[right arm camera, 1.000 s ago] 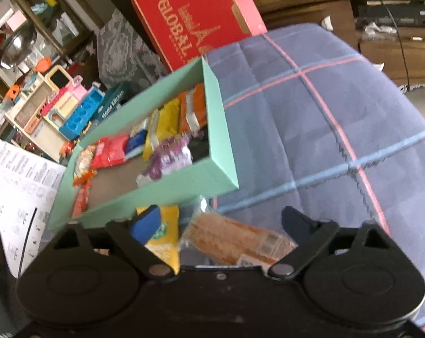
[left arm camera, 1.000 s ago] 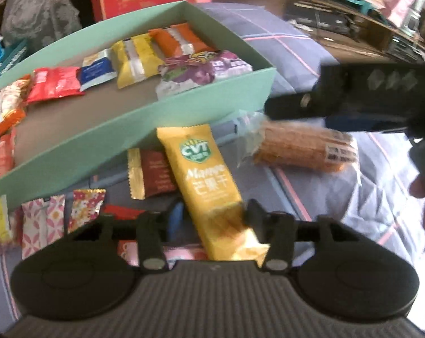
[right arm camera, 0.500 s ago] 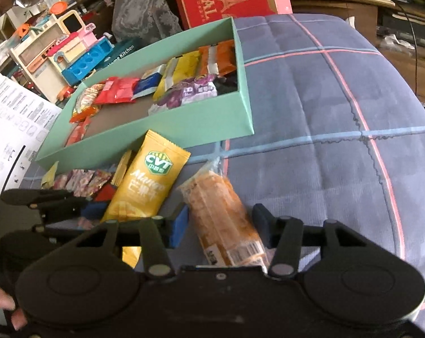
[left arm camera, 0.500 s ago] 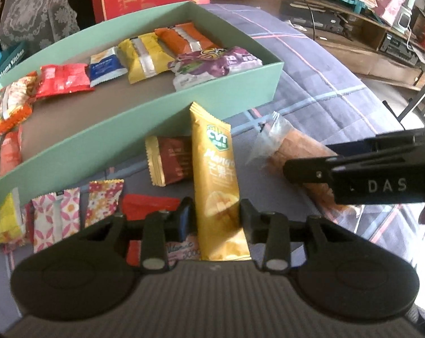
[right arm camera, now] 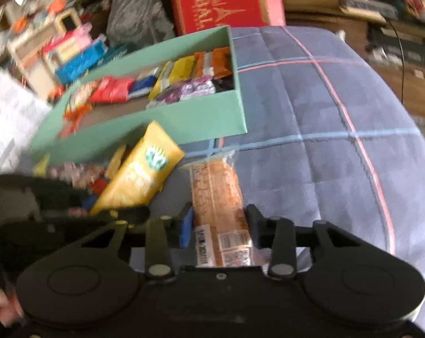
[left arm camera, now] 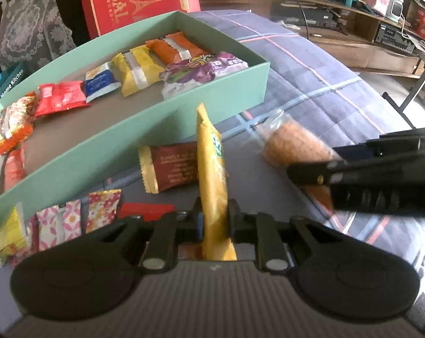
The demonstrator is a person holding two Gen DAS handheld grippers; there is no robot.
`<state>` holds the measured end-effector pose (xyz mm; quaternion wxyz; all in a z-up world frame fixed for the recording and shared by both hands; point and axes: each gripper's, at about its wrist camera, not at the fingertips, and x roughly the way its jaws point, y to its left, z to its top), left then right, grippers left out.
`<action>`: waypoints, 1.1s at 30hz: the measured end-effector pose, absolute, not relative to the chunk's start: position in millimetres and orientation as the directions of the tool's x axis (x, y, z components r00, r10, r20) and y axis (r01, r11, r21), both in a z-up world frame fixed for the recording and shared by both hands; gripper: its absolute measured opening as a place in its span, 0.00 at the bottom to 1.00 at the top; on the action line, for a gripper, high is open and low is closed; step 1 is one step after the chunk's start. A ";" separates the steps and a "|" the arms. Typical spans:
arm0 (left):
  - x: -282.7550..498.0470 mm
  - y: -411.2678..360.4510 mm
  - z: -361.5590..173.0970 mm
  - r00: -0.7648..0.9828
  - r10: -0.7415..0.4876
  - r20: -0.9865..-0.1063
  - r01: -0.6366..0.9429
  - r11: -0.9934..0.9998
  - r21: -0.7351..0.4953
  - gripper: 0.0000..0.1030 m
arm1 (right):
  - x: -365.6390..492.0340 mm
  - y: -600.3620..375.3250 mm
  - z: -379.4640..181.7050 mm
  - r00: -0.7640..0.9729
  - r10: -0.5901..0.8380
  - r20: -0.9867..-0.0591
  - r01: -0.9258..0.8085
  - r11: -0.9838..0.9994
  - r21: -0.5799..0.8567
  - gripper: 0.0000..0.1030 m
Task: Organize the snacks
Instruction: 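Lift both held snacks and carry them over the green tray, then lower both snacks into the tray and open both grippers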
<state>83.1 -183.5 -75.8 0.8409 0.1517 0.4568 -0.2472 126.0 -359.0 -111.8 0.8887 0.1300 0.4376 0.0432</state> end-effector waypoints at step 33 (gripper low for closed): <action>169.2 -7.3 11.2 0.641 -0.300 -0.707 0.268 0.950 -0.159 0.13 | 225.3 -273.7 -16.5 0.664 0.365 -0.653 0.007 0.870 0.493 0.37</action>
